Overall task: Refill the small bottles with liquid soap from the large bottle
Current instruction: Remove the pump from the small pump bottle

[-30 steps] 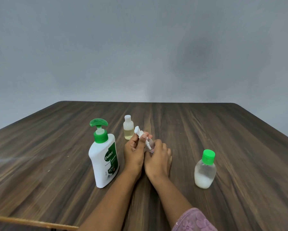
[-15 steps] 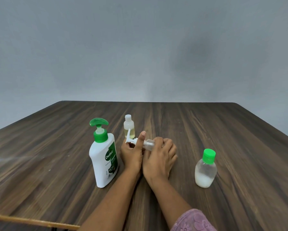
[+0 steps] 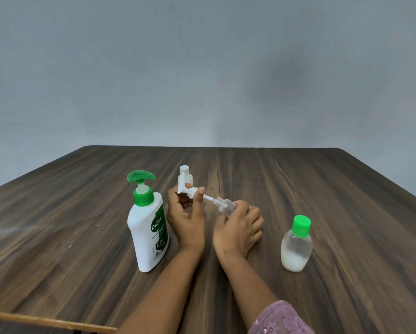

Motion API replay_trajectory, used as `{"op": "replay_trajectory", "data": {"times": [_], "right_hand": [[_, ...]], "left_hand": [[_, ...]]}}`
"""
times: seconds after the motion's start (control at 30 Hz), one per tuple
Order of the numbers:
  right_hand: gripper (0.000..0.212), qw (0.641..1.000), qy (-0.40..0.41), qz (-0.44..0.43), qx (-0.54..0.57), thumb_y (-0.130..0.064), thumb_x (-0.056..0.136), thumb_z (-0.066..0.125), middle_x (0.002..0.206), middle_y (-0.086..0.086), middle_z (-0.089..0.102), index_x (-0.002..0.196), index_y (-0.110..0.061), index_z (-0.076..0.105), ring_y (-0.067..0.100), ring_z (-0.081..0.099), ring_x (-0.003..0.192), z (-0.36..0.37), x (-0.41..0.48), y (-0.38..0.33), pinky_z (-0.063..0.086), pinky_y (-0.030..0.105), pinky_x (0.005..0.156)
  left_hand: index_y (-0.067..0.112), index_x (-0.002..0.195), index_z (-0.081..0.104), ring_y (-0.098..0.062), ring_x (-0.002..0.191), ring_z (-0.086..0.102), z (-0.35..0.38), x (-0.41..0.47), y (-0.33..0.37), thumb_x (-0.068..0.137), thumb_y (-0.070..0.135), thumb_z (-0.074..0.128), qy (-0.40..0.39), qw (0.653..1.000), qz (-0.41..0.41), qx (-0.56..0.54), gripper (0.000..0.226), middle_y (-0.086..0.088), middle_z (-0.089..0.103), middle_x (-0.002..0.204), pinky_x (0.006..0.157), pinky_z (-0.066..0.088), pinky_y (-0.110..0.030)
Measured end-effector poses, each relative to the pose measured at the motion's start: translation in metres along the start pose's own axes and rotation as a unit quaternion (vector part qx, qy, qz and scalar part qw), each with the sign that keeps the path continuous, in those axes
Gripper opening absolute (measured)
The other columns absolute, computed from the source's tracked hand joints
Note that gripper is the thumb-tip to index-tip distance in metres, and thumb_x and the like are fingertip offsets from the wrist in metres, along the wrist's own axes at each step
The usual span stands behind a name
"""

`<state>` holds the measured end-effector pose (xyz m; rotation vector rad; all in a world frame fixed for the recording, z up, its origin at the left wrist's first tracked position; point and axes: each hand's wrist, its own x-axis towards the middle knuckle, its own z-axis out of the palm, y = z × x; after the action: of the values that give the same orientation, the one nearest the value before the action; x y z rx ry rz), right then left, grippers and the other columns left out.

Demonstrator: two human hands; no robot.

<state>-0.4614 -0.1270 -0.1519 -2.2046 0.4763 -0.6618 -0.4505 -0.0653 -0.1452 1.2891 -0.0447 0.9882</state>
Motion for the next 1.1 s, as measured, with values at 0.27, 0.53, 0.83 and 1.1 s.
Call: {"op": "replay_trajectory", "data": {"times": [0.27, 0.53, 0.83, 1.1], "right_hand": [[0.041, 0.985, 0.091, 0.058, 0.136, -0.002, 0.076, 0.057, 0.121, 0.016, 0.050, 0.116, -0.008, 0.049, 0.036, 0.041, 0.109, 0.000, 0.006, -0.001, 0.031, 0.042, 0.089], [0.036, 0.966, 0.100, 0.020, 0.238, 0.007, 0.071, 0.057, 0.107, 0.018, 0.057, 0.104, -0.002, 0.049, 0.040, 0.050, 0.096, 0.006, 0.007, 0.001, 0.029, 0.033, 0.081], [0.033, 0.966, 0.062, -0.006, 0.252, 0.004, 0.076, 0.057, 0.109, 0.012, 0.057, 0.106, -0.007, 0.048, 0.033, 0.050, 0.101, 0.011, 0.007, 0.003, 0.039, 0.040, 0.084], [0.033, 0.962, 0.050, -0.026, 0.267, 0.007, 0.074, 0.057, 0.102, 0.007, 0.058, 0.101, -0.010, 0.049, 0.027, 0.051, 0.096, 0.010, 0.008, 0.003, 0.037, 0.031, 0.083]], "left_hand": [[0.030, 0.110, 0.042, -0.006, 0.059, 0.054, 0.007, 0.000, -0.003, 0.090, 0.034, 0.048, 0.038, 0.994, 0.085, -0.056, 0.022, -0.018, 0.054, 0.085, 0.062, 0.049, -0.020], [0.003, 0.092, 0.062, -0.017, 0.090, 0.049, 0.006, 0.004, -0.026, 0.069, -0.019, 0.042, -0.055, 0.958, 0.102, 0.264, 0.037, -0.006, 0.043, 0.102, 0.078, 0.040, -0.018], [0.024, 0.098, 0.056, -0.024, 0.110, 0.035, 0.009, 0.019, -0.042, 0.087, 0.009, 0.043, -0.194, 0.857, -0.076, 0.470, 0.023, 0.007, 0.058, 0.114, 0.089, 0.022, -0.034], [0.027, 0.115, 0.057, -0.027, 0.117, 0.035, 0.012, 0.026, -0.048, 0.087, 0.010, 0.047, -0.230, 0.842, -0.036, 0.487, 0.034, 0.004, 0.042, 0.140, 0.096, 0.031, -0.038]]}}
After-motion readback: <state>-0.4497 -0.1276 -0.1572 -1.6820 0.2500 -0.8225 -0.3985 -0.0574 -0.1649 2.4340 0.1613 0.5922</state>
